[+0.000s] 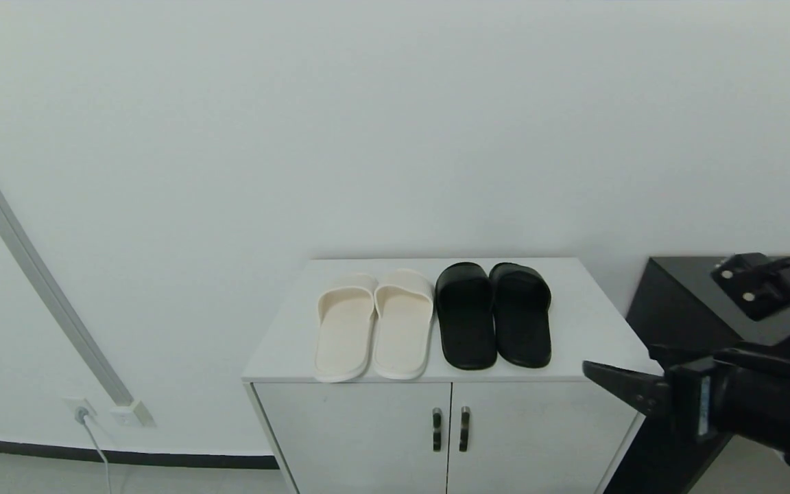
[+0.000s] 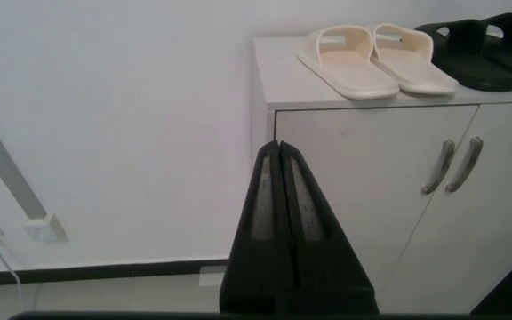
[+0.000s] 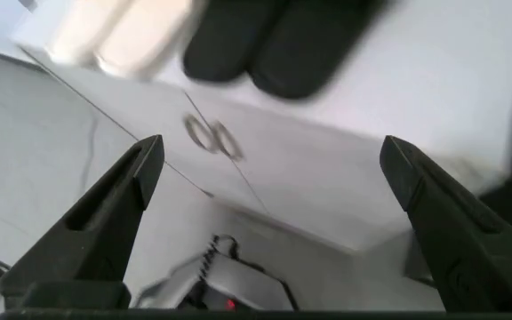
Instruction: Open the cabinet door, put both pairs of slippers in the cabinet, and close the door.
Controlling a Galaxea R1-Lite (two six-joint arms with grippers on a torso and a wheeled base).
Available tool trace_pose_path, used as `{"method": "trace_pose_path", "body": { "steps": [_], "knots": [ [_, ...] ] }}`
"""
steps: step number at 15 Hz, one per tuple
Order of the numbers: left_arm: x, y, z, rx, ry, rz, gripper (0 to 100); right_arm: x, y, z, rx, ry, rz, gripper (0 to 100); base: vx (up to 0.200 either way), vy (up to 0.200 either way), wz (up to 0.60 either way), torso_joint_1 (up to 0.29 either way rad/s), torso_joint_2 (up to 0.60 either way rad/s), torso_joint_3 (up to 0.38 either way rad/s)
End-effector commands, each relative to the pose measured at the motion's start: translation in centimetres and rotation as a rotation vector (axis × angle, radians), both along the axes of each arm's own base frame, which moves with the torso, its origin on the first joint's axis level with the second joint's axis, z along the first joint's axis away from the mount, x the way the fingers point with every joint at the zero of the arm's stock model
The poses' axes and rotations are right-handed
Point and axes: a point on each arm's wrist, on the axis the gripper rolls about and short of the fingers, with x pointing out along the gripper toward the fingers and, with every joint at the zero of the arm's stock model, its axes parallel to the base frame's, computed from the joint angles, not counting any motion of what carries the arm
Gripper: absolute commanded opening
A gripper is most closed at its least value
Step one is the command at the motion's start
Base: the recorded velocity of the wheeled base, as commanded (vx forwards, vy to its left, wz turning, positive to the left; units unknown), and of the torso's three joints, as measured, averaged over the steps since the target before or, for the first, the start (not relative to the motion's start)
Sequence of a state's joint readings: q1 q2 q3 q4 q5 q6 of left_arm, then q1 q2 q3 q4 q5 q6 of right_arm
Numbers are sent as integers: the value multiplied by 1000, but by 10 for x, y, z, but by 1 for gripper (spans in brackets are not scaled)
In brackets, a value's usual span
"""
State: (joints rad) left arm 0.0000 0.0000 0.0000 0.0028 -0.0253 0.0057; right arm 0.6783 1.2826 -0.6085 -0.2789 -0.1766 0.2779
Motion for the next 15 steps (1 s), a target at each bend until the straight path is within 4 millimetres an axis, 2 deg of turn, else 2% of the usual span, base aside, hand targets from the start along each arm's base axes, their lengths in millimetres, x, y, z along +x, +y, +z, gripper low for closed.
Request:
{"method": "trace_pose_path", "body": {
  "steps": [1, 3, 7, 11, 15],
  "knots": [
    [0, 0, 0, 0, 0, 1, 0, 32, 54, -12, -43, 67, 7, 100, 0, 0, 0, 0, 0, 0],
    [0, 0, 0, 0, 0, 1, 0, 52, 80, -19, -44, 58, -48, 100, 0, 0, 0, 0, 0, 0],
    [0, 0, 0, 0, 0, 1, 0, 95, 119, -53, -71, -34, -231, 100, 0, 0, 0, 0, 0, 0],
    [0, 0, 0, 2, 0, 1, 0, 126, 136, -75, -97, -63, -326, 100, 0, 0, 0, 0, 0, 0],
    [0, 0, 0, 2, 0, -1, 0, 163, 137, -90, -130, -112, -412, 100, 0, 0, 0, 0, 0, 0]
  ]
}}
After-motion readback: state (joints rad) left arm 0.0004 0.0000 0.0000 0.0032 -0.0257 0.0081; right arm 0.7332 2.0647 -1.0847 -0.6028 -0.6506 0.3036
